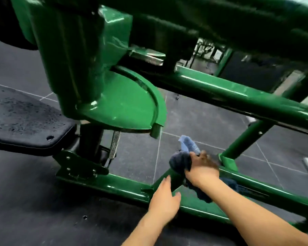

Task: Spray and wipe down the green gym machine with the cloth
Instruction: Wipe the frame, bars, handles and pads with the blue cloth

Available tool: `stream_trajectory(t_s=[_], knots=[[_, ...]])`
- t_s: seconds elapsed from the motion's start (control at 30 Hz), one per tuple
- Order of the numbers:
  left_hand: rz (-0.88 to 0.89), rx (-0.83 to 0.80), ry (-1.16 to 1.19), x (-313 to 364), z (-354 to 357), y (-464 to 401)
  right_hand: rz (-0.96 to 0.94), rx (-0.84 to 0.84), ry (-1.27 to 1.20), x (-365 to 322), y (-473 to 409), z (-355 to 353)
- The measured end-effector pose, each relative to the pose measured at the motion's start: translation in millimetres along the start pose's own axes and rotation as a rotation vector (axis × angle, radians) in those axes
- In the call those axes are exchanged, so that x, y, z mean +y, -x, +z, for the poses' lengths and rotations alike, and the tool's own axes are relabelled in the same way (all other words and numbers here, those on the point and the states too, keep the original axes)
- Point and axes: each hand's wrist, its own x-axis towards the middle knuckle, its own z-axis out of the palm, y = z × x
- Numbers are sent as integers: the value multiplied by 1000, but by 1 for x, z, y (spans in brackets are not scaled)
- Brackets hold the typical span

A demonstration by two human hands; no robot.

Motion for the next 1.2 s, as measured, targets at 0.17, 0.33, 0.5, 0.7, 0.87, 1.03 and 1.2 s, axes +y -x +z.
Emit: stream_trajectory(t_s=[0.17,0.33,0.5,0.7,0.87,1.03,1.2], knots=[[84,147,75,-20,38,-64,-107,200,-20,5,-52,7],[208,208,123,-52,72,-92,-126,213,-62,7,-93,18],[344,287,295,-68,78,-99,-149,238,-64,12,-67,25],[343,309,285,-62,76,-95,-20,335,22,6,-35,31],[359,278,284,-65,72,-97,27,440,-73,0,-71,33],[393,248,363,-63,70,-89,-85,455,-98,5,-51,41],[377,266,470,-62,68,-93,-124,589,-118,15,-2,49]])
